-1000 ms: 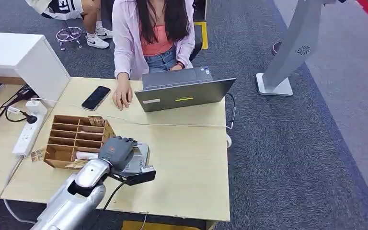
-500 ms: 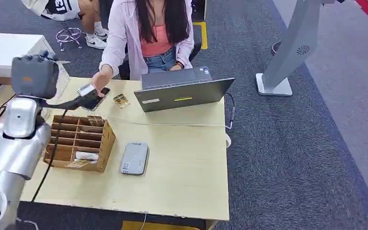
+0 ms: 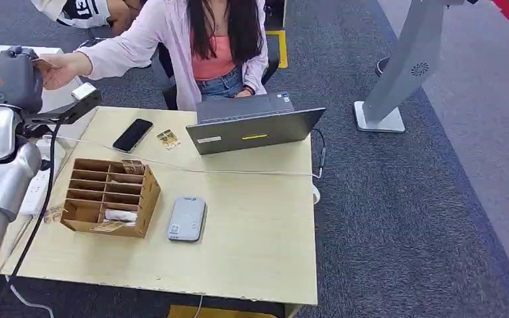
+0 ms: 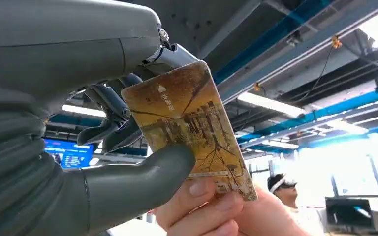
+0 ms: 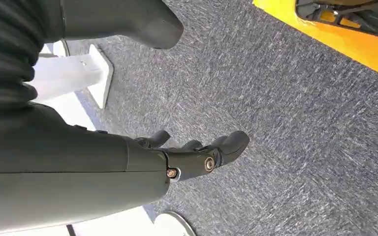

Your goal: Pass the card to the sensor for recognition and then transmit it.

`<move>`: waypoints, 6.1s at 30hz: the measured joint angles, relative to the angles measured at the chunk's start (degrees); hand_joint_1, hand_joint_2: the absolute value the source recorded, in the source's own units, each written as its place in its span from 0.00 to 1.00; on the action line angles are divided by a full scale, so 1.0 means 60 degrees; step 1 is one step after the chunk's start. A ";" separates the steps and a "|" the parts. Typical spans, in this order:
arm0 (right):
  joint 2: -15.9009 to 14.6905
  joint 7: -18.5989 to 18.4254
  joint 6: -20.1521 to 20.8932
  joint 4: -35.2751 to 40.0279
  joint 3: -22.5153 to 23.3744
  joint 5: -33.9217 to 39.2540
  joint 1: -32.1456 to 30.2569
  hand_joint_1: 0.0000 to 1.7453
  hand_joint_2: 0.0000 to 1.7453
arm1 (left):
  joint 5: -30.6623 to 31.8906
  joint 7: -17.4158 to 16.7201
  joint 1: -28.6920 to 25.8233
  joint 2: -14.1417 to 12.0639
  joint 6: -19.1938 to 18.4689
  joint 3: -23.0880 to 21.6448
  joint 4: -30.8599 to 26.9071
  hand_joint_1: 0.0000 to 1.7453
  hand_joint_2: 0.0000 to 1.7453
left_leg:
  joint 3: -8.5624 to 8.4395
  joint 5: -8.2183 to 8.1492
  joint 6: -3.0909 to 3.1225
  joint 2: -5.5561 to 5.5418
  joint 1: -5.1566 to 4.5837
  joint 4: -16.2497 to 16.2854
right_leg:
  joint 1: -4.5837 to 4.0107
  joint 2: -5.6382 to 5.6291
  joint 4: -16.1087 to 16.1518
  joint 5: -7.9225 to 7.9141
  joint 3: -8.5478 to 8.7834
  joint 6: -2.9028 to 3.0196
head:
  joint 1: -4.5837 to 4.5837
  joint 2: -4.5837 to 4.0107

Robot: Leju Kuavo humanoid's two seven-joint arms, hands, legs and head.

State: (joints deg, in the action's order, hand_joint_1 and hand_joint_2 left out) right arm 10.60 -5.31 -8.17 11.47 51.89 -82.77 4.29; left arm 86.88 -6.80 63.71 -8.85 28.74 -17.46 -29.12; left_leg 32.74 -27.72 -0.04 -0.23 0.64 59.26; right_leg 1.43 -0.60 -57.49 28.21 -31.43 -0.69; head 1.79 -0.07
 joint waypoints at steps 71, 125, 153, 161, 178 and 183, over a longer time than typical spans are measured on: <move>0.0080 0.0135 -0.0579 -0.0022 0.1275 0.1417 -0.0055 0.00 1.00 | -0.0441 0.1606 -1.3066 -0.1016 0.0780 0.0011 -1.1238 0.00 1.00 | 0.0012 -0.0047 0.0008 0.0016 -0.0004 -0.0008 | 0.0005 -0.0002 0.0013 0.0043 -0.0012 -0.0003 | 0.0000 0.0000; 0.0080 -0.0022 -0.0200 -0.0022 0.1177 0.0612 0.0004 0.00 1.00 | -0.0791 0.0663 -0.9598 -0.0361 -0.1617 0.0878 -0.7890 0.00 1.00 | 0.0018 -0.0009 0.0007 -0.0027 -0.0002 -0.0005 | 0.0003 0.0042 0.0012 0.0012 -0.0009 -0.0002 | 0.0004 0.0000; 0.0084 -0.0026 -0.0211 -0.0025 0.1118 0.0612 0.0003 0.00 1.00 | -0.0871 0.0841 -0.9269 -0.0058 -0.1610 0.0878 -0.7519 1.00 1.00 | 0.0021 -0.0009 0.0006 -0.0023 -0.0002 -0.0006 | 0.0003 0.0039 0.0012 0.0008 -0.0015 -0.0001 | 0.0004 0.0000; 0.0080 -0.0025 -0.0226 -0.0026 0.1118 0.0612 0.0002 0.00 1.00 | -0.0958 0.0845 -0.9276 -0.0058 -0.1606 0.0878 -0.7522 1.00 1.00 | 0.0022 -0.0009 0.0006 -0.0024 -0.0002 -0.0006 | 0.0003 0.0039 0.0012 0.0008 -0.0015 -0.0001 | 0.0004 0.0000; 0.0080 -0.0025 -0.0226 -0.0025 0.1118 0.0601 0.0002 0.00 1.00 | -0.1060 0.0983 -0.9275 -0.0073 -0.1647 0.0878 -0.7522 1.00 1.00 | 0.0021 -0.0009 0.0006 -0.0024 -0.0002 -0.0006 | 0.0003 0.0039 0.0012 0.0008 -0.0016 -0.0001 | 0.0004 0.0000; 0.0080 -0.0026 -0.0226 -0.0026 0.1118 0.0557 0.0004 0.00 1.00 | -0.1235 0.1056 -0.9188 -0.0087 -0.1588 0.0878 -0.7518 1.00 1.00 | 0.0021 -0.0009 0.0006 -0.0023 -0.0002 -0.0005 | 0.0003 0.0039 0.0012 0.0008 -0.0017 -0.0001 | 0.0004 0.0000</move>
State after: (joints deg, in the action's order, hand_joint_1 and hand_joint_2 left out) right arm 11.08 -5.46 -9.53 11.32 58.60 -79.43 4.31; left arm 79.47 -0.46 8.58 -9.38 19.21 -12.20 -74.23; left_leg 32.87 -27.77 0.00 -0.37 0.63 59.23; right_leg 1.45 -0.37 -57.42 28.26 -31.54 -0.70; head 1.81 -0.07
